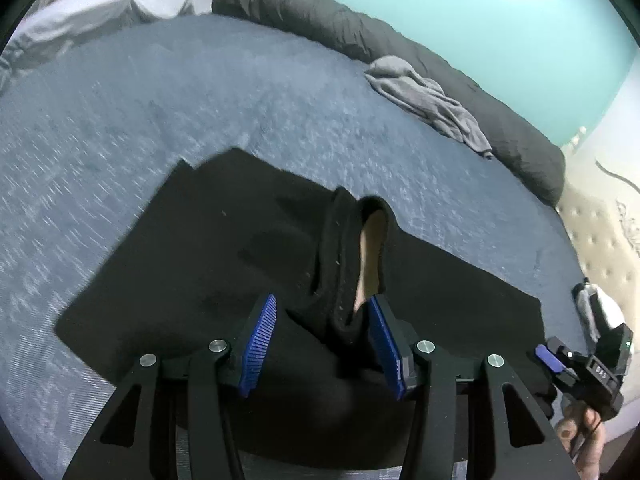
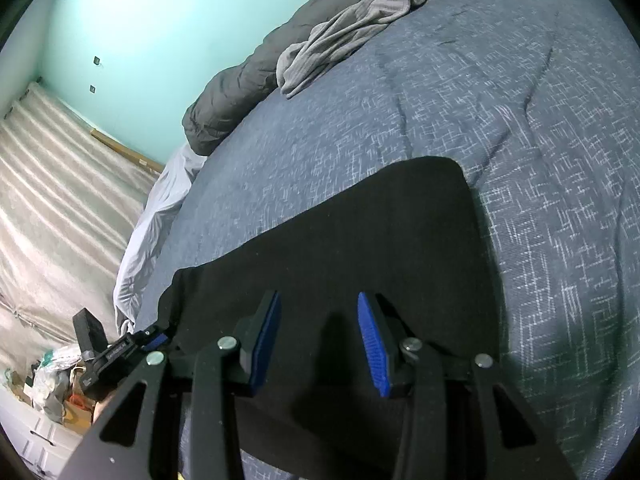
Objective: Fold clothes
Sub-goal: 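Grasp the hoodie hood with the left tool and lift it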
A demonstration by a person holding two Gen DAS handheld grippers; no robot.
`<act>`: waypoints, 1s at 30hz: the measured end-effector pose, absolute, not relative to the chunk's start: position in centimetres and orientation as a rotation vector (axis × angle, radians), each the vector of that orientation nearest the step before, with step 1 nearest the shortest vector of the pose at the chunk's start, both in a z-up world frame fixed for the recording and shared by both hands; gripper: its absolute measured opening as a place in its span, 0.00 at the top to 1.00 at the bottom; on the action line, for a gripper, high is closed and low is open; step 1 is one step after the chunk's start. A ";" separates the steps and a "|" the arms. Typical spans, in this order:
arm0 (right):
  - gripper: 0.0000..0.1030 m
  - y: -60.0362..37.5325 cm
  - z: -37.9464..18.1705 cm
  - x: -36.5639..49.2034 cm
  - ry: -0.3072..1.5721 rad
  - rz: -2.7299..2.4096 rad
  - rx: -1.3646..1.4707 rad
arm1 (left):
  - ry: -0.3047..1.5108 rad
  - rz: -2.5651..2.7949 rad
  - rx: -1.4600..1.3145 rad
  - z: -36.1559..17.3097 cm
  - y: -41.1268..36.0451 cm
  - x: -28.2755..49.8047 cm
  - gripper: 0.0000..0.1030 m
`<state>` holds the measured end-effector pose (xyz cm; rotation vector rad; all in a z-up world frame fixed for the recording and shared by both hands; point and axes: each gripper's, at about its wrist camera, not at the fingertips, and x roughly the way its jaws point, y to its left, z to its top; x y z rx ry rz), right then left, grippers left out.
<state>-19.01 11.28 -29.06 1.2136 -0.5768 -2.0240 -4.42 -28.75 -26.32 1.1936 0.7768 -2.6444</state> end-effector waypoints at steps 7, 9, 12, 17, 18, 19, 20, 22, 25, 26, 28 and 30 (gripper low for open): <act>0.61 11.4 -29.1 -19.2 -0.592 -2.020 1.213 | 0.875 -2.651 1.213 -26.4 -28.7 -4.1 0.46; 0.61 11.4 -29.1 -19.2 -0.596 -2.020 1.214 | 0.898 -2.651 1.218 -26.5 -28.7 -3.9 0.45; 0.61 11.4 -29.1 -19.3 -0.601 -2.020 1.214 | 0.921 -2.658 1.224 -26.6 -28.6 -3.7 0.44; 0.61 11.4 -29.2 -19.3 -0.602 -2.021 1.214 | 0.907 -2.672 1.241 -26.5 -27.8 -3.8 0.41; 0.61 11.3 -29.2 -19.4 -0.603 -2.021 1.215 | 0.891 -2.674 1.249 -26.6 -27.6 -4.0 0.40; 0.60 11.3 -29.2 -19.4 -0.603 -2.021 1.216 | 0.877 -2.675 1.256 -26.8 -27.4 -4.1 0.39; 0.61 11.3 -29.2 -19.4 -0.602 -2.023 1.216 | 0.871 -2.673 1.258 -26.9 -27.3 -4.3 0.38; 0.60 11.2 -29.2 -19.3 -0.599 -2.024 1.215 | 0.859 -2.674 1.247 -27.1 -27.4 -4.7 0.38; 0.60 11.3 -29.2 -19.3 -0.601 -2.022 1.215 | 0.857 -2.677 1.213 -27.3 -27.7 -5.3 0.38; 0.60 11.3 -29.3 -19.3 -0.603 -2.020 1.215 | 0.875 -2.675 1.203 -27.5 -27.9 -5.4 0.38; 0.60 11.4 -29.3 -19.4 -0.606 -2.018 1.215 | 0.912 -2.671 1.185 -27.8 -28.2 -5.5 0.39; 0.61 11.5 -29.2 -19.5 -0.609 -2.019 1.215 | 0.957 -2.673 1.170 -27.9 -28.5 -5.5 0.58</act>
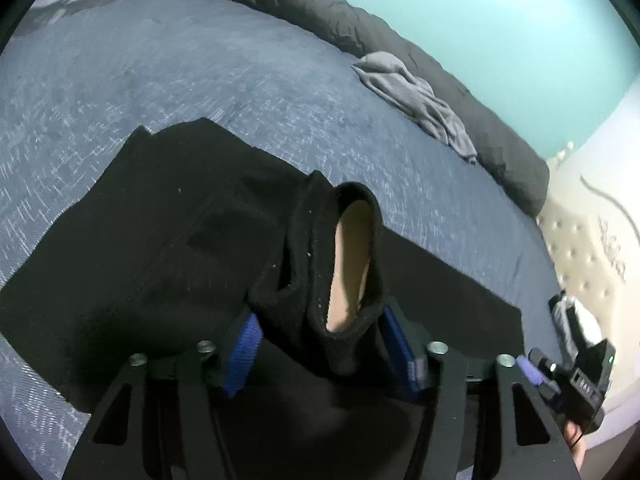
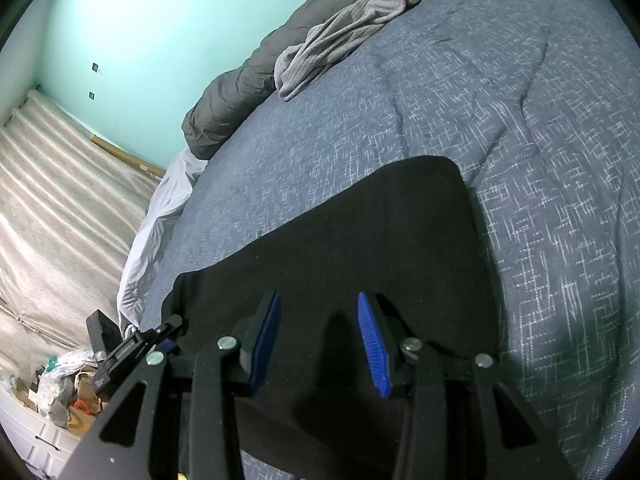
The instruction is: Fold clothes
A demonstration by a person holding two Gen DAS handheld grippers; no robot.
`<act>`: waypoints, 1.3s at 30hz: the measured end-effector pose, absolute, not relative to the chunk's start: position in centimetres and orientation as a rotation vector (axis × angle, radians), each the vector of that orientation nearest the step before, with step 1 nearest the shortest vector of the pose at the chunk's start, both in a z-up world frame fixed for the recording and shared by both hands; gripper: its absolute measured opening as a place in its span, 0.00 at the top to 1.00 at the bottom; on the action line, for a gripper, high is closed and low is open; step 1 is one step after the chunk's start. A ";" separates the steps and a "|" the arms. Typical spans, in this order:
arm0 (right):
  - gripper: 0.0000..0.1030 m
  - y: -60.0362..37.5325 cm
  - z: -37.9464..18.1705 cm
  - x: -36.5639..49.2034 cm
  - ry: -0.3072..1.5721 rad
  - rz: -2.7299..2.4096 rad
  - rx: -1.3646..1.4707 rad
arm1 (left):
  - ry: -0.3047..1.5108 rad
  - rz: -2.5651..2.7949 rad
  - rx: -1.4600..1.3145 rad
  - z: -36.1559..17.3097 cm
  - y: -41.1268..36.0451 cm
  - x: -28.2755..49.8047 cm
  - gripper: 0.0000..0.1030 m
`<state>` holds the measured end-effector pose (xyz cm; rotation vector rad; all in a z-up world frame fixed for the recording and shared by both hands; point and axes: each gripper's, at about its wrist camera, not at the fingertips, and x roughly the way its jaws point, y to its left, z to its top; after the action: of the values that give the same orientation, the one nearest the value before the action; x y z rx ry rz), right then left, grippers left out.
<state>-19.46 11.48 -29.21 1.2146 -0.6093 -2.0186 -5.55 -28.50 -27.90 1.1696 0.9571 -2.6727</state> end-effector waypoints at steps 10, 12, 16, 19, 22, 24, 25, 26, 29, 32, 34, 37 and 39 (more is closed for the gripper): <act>0.60 14.3 -28.1 -20.1 -0.687 -2.094 1.179 | 1.062 -2.766 1.006 -24.7 -29.2 -3.7 0.86; 0.60 14.8 -28.0 -20.2 -0.702 -2.107 1.175 | 1.074 -2.788 0.938 -23.4 -29.7 -2.9 0.86; 0.60 15.3 -28.0 -20.3 -0.718 -2.120 1.175 | 1.088 -2.766 0.817 -21.7 -31.8 -1.4 0.87; 0.57 15.0 -28.2 -20.3 -0.714 -2.114 1.188 | 1.161 -2.695 0.842 -23.2 -33.6 -1.0 0.87; 0.56 14.5 -28.5 -20.3 -0.710 -2.102 1.202 | 1.247 -2.631 0.916 -25.8 -34.5 -1.4 0.86; 0.56 14.2 -28.6 -20.2 -0.704 -2.095 1.204 | 1.294 -2.615 0.907 -26.4 -35.1 -1.4 0.86; 0.56 14.0 -28.6 -20.2 -0.698 -2.094 1.204 | 1.306 -2.616 0.899 -26.5 -35.3 -1.3 0.85; 0.56 14.0 -28.6 -20.2 -0.693 -2.093 1.204 | 1.299 -2.623 0.890 -26.3 -35.4 -1.3 0.85; 0.56 13.8 -28.8 -20.2 -0.692 -2.088 1.214 | 1.283 -2.629 0.876 -26.1 -35.2 -1.3 0.84; 0.56 13.8 -28.9 -20.2 -0.694 -2.087 1.220 | 1.281 -2.606 0.859 -26.2 -35.3 -0.6 0.81; 0.56 13.9 -28.9 -20.2 -0.692 -2.088 1.225 | 1.265 -2.583 0.857 -26.2 -35.5 -0.2 0.80; 0.54 13.8 -29.2 -20.4 -0.688 -2.089 1.248 | 1.238 -2.546 0.858 -26.2 -35.7 0.3 0.81; 0.47 13.7 -29.6 -20.6 -0.677 -2.087 1.276 | 1.192 -2.521 0.835 -25.9 -36.1 0.8 0.79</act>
<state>-20.58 13.68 -29.58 1.2759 -0.6770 -2.0867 0.82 -36.10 -25.87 0.8348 1.1923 -2.5212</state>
